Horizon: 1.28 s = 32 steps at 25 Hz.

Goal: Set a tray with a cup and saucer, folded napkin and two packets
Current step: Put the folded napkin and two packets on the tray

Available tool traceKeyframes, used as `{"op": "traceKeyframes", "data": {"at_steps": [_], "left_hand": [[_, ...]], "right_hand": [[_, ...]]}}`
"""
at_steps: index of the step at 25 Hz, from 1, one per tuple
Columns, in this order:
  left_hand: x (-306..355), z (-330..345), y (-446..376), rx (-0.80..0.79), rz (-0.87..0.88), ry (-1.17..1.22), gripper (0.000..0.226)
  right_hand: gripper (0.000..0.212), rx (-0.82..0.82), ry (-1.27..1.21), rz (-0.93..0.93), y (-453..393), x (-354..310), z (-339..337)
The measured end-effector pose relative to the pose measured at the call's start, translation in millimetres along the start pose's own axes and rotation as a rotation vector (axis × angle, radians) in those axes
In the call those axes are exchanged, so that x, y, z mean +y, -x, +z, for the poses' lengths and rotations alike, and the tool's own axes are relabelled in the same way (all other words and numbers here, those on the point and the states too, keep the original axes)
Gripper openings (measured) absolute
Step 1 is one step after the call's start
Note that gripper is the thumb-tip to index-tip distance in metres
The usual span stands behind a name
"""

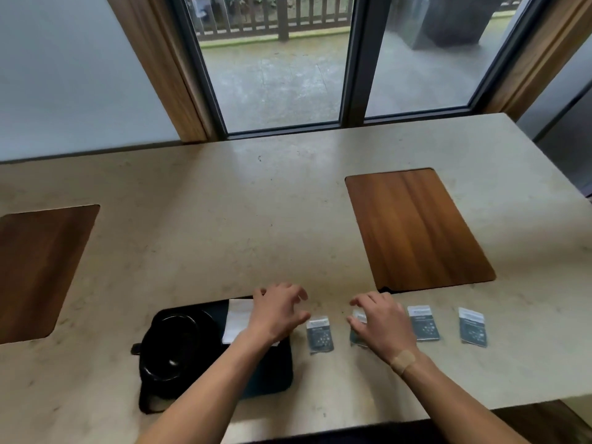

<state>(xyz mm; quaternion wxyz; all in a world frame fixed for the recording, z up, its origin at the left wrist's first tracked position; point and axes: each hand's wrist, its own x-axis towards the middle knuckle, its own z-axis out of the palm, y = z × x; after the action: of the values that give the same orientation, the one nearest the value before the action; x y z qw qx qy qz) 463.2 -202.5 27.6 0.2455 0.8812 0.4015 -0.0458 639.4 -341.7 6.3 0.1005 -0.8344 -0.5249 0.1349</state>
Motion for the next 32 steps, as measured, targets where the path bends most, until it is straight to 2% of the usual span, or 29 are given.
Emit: {"op": "traceKeyframes", "data": {"at_steps": [5, 10, 15, 21, 32], "left_hand": [[27, 24, 5, 0.008, -0.104, -0.121, 0.033], [29, 41, 15, -0.029, -0.21, -0.144, 0.036], [31, 54, 16, -0.037, -0.17, -0.212, 0.041], [29, 66, 12, -0.055, -0.123, -0.278, 0.051], [23, 57, -4, -0.15, -0.06, -0.191, 0.035]], "right_hand": [[0.032, -0.064, -0.036, -0.017, 6, 44, -5], [0.037, -0.116, -0.045, -0.025, 11, 64, 0], [0.044, -0.144, -0.046, -0.014, 10, 59, 12], [0.041, -0.161, -0.036, 0.054, 5, 51, 20], [0.033, -0.299, -0.116, 0.144, -10, 36, 16]]}}
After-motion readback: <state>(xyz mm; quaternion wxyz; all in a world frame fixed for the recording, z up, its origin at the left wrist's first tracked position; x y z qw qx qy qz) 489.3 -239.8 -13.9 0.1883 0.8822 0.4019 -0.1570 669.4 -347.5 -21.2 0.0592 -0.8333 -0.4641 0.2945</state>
